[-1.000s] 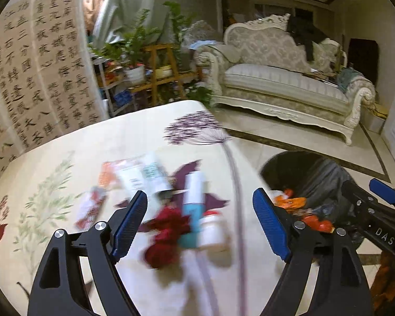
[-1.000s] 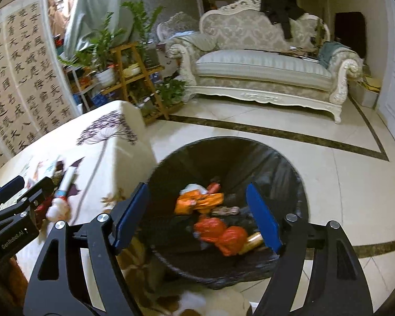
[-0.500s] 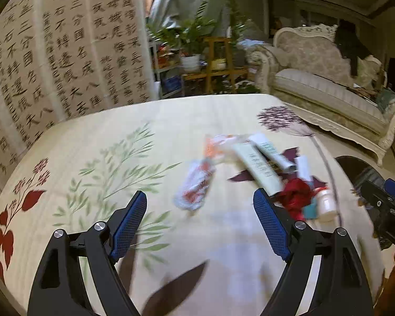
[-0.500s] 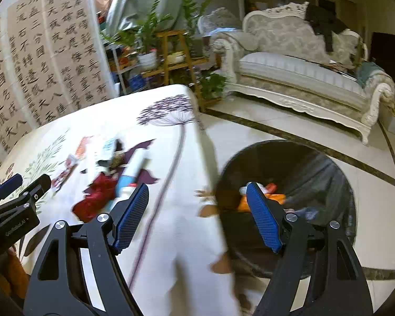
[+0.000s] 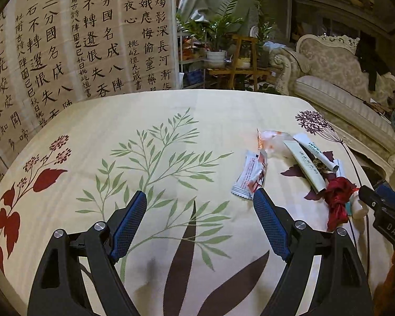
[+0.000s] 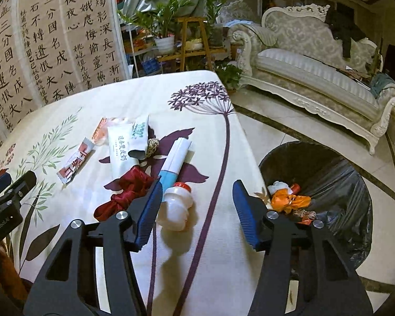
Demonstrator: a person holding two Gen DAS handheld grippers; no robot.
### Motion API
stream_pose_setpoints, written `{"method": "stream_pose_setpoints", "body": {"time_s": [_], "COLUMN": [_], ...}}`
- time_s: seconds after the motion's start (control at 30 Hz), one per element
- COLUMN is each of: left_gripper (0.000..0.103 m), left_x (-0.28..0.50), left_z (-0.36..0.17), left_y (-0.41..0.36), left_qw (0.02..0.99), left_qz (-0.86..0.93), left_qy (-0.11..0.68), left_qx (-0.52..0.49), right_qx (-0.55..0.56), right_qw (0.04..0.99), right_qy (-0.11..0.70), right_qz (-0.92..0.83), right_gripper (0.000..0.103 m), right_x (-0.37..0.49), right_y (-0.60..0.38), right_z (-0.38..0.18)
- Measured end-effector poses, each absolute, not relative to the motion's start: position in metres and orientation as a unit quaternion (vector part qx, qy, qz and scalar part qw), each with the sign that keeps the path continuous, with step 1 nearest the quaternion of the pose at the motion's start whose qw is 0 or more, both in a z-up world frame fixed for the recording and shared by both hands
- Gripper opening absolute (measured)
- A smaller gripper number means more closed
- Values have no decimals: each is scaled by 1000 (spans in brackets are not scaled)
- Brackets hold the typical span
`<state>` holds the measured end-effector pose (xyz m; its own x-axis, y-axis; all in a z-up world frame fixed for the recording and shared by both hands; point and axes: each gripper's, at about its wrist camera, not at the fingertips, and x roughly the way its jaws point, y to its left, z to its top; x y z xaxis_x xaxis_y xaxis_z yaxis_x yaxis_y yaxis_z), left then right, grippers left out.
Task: Collect trash
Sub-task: 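Grasp the small white bottle with red cap with the right gripper, then grasp the red cloth with the left gripper while the right gripper carries the bottle toward the bin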
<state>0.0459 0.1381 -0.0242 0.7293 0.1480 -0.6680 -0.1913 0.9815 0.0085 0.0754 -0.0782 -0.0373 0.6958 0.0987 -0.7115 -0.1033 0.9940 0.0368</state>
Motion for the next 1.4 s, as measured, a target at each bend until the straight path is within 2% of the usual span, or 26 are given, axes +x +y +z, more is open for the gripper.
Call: {"method": "stream_pose_setpoints", "body": {"time_s": [0.17, 0.23, 0.37, 0.5, 0.9, 1.4], "left_gripper": [81, 81, 81, 81, 80, 80], "left_x": [46, 46, 47, 49, 53, 62], "left_z": [-28, -29, -29, -29, -29, -28], "left_y": [138, 137, 135, 133, 109, 39], "left_qw": [929, 928, 928, 929, 929, 927], "left_qz": [86, 85, 83, 81, 50, -33], "left_qy": [359, 360, 361, 361, 366, 373], "left_qx": [-32, -33, -31, -31, -27, -7], "right_qx": [-8, -9, -9, -11, -12, 23], "right_qw": [918, 916, 914, 911, 919, 927], "right_qy": [393, 396, 402, 408, 389, 372], "right_qz": [57, 58, 61, 67, 67, 26], "right_gripper": [48, 41, 39, 25, 25, 25], "right_x": [76, 76, 78, 81, 74, 60], "right_y": [-74, -72, -70, -69, -76, -143], "right_z": [-42, -43, -46, -47, -39, -33]}}
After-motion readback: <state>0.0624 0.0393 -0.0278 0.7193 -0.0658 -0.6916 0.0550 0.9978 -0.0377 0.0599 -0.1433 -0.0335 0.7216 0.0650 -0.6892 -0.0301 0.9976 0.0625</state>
